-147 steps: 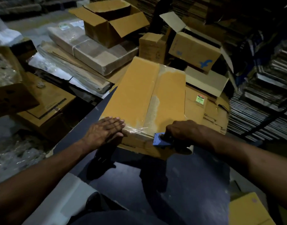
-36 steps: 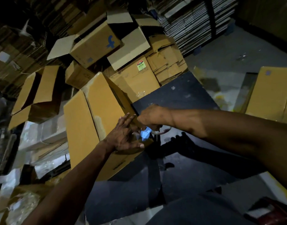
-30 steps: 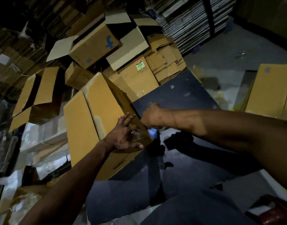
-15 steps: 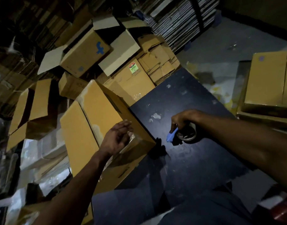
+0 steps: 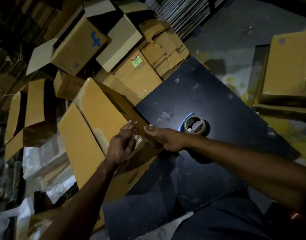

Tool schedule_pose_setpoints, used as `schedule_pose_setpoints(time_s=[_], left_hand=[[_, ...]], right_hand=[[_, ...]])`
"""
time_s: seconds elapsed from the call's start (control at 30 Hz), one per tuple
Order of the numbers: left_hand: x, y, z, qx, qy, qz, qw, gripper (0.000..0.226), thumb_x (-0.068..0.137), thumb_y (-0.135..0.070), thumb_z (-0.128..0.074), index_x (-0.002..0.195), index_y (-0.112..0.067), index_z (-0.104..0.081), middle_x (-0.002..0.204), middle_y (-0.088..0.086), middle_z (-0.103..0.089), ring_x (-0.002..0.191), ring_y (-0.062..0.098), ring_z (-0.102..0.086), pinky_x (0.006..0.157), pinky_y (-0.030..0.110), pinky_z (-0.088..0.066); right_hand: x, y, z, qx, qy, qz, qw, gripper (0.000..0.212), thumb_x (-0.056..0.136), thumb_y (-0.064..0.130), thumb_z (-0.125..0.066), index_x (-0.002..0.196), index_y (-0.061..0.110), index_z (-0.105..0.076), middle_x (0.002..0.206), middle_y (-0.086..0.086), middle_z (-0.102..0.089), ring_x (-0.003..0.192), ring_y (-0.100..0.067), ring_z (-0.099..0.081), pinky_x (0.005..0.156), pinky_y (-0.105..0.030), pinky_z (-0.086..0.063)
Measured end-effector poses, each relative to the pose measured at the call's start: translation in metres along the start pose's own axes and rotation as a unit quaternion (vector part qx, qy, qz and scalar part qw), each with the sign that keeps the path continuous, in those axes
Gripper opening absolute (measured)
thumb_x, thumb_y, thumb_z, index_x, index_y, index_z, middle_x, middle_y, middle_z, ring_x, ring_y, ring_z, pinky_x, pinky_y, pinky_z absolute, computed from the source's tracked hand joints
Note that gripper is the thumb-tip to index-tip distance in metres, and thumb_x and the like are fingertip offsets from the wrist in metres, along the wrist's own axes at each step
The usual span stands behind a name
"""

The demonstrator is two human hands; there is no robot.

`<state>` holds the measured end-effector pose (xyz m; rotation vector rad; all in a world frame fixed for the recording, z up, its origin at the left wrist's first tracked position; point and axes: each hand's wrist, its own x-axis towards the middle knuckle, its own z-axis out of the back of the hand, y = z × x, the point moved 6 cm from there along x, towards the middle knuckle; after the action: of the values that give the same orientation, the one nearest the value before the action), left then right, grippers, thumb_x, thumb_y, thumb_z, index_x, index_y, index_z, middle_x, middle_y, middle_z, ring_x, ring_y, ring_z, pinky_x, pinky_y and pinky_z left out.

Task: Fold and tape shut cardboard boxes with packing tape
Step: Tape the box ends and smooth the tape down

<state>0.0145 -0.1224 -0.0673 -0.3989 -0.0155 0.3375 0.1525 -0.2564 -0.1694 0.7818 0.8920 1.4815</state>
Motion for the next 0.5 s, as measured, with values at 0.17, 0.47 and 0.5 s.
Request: schedule_pose_setpoints(time_s=[0.17, 0.47, 0.5], left_hand=[[0.001, -0.001, 0.003, -0.019, 0.001, 0.007, 1.0, 0.034, 0.112, -0.025, -0.064, 0.143, -0.012, -0.072, 0.167, 0.001, -0.052, 0.164, 0.018, -0.033, 0.132, 0.06, -0.028], [0.038, 0.013, 0.003, -0.057, -0.02, -0.011, 0.998, 0.027, 0.11, -0.038, -0.068, 0.135, -0.036, -0.078, 0.164, -0.011, -0.054, 0.164, 0.012, -0.03, 0.132, 0.062, -0.026], [0.05, 0.017, 0.003, -0.083, -0.03, 0.004, 0.996, 0.027, 0.109, -0.043, -0.069, 0.134, -0.04, -0.078, 0.163, -0.012, -0.054, 0.164, 0.01, -0.029, 0.132, 0.064, -0.024]], right_hand=[[-0.012, -0.015, -0.048, 0.026, -0.053, -0.069, 0.996, 0.106, 0.083, -0.008, -0.06, 0.171, 0.033, -0.017, 0.174, 0.002, -0.028, 0.147, -0.026, -0.048, 0.105, -0.033, -0.051], [-0.027, -0.005, 0.008, 0.024, -0.221, -0.103, 0.97, 0.069, 0.084, 0.018, -0.07, 0.152, 0.025, -0.058, 0.154, 0.002, -0.06, 0.128, -0.019, -0.065, 0.107, -0.039, -0.055], [-0.036, -0.005, 0.014, 0.05, -0.255, -0.123, 0.958, 0.069, 0.085, 0.025, -0.066, 0.154, 0.023, -0.057, 0.155, 0.001, -0.059, 0.134, -0.017, -0.062, 0.111, -0.037, -0.052]])
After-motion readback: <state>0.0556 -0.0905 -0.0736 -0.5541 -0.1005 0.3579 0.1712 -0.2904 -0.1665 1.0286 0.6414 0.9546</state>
